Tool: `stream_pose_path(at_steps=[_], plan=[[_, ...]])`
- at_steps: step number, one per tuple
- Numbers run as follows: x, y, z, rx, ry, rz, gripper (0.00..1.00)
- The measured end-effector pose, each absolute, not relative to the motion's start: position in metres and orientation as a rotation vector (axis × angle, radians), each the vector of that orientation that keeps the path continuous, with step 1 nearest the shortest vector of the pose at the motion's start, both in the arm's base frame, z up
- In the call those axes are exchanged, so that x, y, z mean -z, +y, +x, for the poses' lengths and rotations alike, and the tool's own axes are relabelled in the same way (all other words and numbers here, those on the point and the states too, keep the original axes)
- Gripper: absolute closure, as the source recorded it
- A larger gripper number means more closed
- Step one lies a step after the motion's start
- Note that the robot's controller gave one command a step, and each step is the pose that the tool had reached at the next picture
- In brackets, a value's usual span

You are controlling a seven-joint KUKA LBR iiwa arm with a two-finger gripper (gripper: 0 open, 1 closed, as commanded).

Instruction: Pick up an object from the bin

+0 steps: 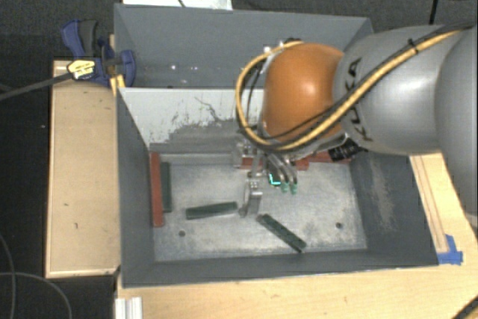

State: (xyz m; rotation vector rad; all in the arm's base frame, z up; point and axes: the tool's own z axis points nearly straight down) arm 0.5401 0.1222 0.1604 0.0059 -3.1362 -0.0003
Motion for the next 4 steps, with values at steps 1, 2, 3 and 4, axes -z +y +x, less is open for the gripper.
stream_pose_path(at_steps=[1,2,3,4], plan=[[-0.164,0.122,0.542,0.002,-3.144,0.001,0.00],[-0.109,0.152,0.518,0.003,-3.148,0.093,0.00],[-0.075,0.148,0.557,0.002,-3.142,0.106,1.00],[-0.075,0.148,0.557,0.002,-3.142,0.104,1.00]])
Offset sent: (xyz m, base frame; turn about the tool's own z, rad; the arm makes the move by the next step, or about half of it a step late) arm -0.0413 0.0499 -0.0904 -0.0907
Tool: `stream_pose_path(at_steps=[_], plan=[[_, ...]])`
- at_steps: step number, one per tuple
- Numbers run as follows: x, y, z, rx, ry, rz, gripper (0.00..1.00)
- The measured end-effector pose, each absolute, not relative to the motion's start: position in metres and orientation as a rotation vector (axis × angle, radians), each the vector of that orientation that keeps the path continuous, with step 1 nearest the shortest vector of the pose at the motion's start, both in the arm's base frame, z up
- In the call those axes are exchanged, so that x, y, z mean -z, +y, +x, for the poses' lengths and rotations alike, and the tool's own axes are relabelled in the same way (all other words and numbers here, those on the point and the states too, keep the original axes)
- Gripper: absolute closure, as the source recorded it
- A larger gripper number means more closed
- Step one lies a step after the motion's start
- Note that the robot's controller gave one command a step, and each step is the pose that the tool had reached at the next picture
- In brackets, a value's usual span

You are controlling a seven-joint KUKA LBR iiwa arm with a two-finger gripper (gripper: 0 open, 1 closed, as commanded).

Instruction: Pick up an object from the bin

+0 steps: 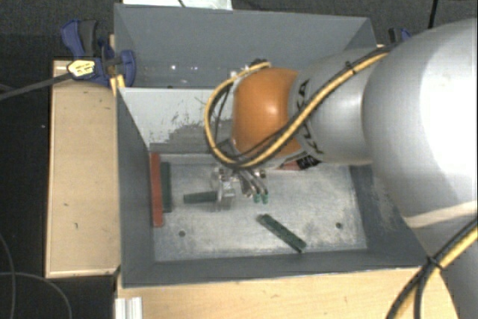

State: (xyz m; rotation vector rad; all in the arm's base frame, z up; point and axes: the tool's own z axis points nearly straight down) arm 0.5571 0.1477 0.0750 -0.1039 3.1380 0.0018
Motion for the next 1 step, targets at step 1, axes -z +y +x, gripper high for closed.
stream_pose_path(at_steps=[1], plan=[[-0.2477,0.1625,0.5633,-0.003,3.132,-0.132,1.00]])
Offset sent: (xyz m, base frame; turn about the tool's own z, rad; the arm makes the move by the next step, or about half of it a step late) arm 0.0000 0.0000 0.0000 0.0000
